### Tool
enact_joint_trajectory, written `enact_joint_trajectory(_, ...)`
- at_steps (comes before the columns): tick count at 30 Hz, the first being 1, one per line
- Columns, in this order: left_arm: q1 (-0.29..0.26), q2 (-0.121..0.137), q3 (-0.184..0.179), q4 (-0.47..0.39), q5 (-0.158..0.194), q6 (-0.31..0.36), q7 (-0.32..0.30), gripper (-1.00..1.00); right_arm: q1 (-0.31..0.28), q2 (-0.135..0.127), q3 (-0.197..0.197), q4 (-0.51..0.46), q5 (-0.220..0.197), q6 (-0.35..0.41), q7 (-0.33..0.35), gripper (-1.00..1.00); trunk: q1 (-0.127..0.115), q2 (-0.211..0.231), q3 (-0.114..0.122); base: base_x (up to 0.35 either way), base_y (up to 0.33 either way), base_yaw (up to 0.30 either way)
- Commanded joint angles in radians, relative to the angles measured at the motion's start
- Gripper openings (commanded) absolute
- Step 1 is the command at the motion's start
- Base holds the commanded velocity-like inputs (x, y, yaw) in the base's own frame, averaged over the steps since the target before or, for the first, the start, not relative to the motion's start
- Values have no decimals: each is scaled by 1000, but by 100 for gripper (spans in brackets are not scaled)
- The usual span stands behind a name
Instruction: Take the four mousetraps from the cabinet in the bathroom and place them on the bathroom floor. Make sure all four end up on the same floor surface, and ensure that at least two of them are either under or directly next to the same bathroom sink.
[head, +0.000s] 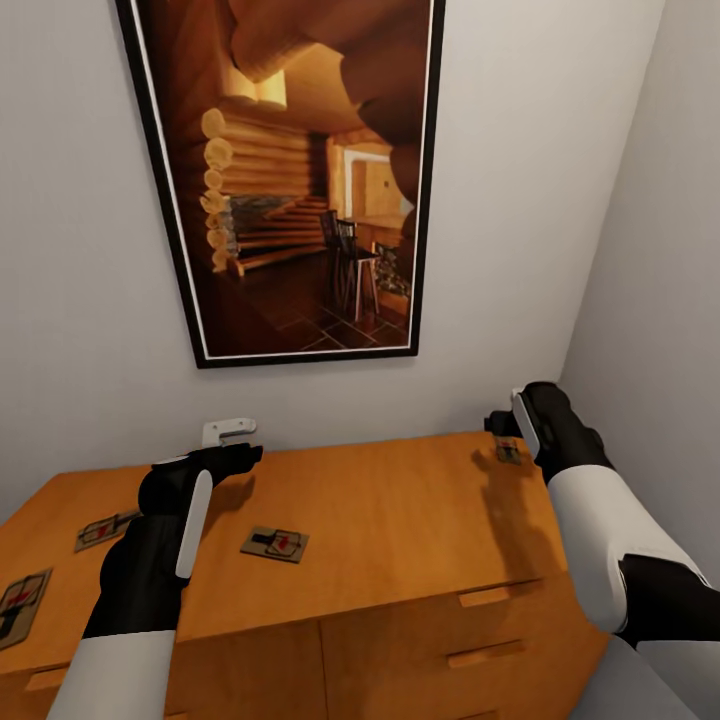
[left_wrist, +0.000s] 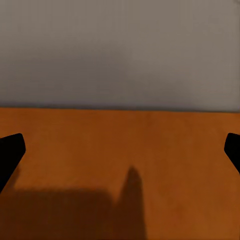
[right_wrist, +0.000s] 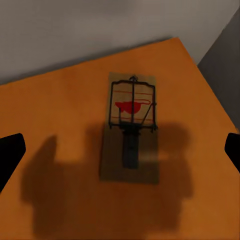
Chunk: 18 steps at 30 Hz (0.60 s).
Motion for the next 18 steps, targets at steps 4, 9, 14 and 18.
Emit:
enact_joint_trajectory(4,-1,-1,1,-1,1,4,3,100,-1,0,-2,7,10,5,5,100,0,-1,-1,24,0,0)
enact_joint_trajectory(9,-1,-1,1,-1,1,4,3,100,-1,-1,-2,10,10,16,4,100,0,-1,-1,8,0,0)
enact_joint_trajectory(14,-1,-1,1,-1,1,4,3,100,-1,-4,-2,14,12,36,5,100,0,-1,-1,2,0,0)
enact_joint_trajectory(18,-1,-1,1,-1,1,4,3,100,-6,-19,-2,37,11,75,5,100,0,-1,-1,0,0,0)
